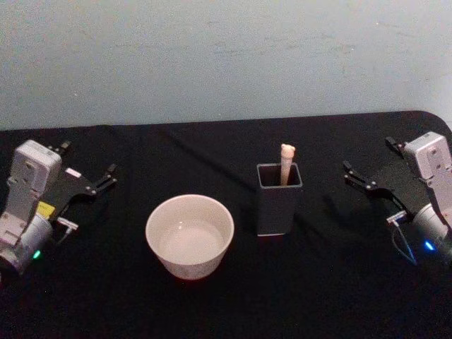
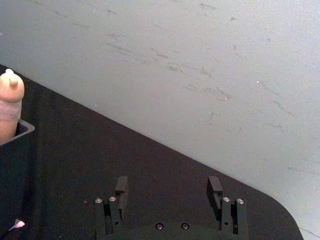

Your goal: Pick up the stirring spoon with one hand, stir inside the cup, then place it back in its original position.

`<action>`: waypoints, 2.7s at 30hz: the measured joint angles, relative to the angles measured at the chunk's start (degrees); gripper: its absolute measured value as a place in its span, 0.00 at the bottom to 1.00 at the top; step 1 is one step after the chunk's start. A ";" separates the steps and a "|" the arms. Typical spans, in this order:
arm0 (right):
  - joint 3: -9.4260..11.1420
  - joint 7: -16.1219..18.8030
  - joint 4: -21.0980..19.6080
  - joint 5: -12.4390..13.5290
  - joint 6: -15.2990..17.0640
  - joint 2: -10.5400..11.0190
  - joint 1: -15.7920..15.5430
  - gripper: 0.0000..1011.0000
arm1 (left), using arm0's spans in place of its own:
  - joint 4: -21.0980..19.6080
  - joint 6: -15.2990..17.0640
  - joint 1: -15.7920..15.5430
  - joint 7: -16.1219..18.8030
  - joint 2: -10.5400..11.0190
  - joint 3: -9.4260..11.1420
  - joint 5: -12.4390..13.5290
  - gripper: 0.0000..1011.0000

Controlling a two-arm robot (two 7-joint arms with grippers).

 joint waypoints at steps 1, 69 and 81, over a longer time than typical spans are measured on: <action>0.00 0.00 0.00 0.00 0.00 0.00 0.00 0.99 | 0.00 0.00 0.00 0.00 0.00 0.00 0.00 0.99; 5.31 23.33 -11.66 13.44 9.03 -0.75 -3.24 0.99 | 0.00 0.00 0.00 0.00 0.00 0.00 0.00 0.99; 4.69 25.89 -6.85 13.43 12.75 -4.74 1.77 0.99 | 0.00 0.00 0.00 0.00 0.00 0.00 0.00 0.99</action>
